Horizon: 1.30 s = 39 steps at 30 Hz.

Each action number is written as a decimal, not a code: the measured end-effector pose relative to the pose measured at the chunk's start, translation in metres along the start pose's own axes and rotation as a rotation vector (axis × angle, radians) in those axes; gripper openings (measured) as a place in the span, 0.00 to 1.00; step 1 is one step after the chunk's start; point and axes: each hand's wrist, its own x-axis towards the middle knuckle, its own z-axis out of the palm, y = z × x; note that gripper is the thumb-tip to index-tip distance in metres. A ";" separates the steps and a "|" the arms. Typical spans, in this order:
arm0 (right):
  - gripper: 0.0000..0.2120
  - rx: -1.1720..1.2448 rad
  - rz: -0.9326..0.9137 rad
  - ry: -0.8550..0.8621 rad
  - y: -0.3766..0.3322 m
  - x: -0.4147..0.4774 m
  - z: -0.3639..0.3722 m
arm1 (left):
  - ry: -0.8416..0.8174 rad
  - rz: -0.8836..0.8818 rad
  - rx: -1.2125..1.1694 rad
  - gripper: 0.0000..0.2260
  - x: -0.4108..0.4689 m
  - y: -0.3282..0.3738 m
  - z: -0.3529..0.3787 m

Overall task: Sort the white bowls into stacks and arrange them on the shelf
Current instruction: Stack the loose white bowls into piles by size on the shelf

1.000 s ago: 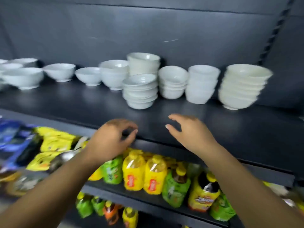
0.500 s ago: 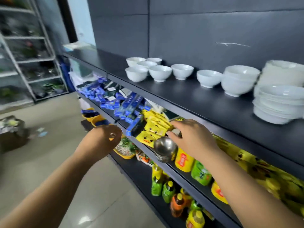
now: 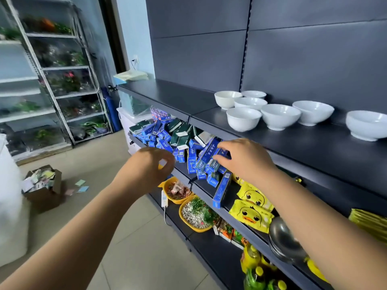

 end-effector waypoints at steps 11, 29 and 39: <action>0.17 -0.057 0.204 -0.008 0.073 0.178 0.032 | -0.090 0.122 -0.044 0.15 0.173 -0.075 0.073; 0.11 -0.279 0.463 -0.490 0.151 0.351 0.112 | -0.425 0.245 -0.270 0.15 0.396 -0.173 0.226; 0.15 -0.157 0.657 -0.290 0.114 0.348 0.127 | -0.573 0.460 -0.408 0.21 0.412 -0.189 0.242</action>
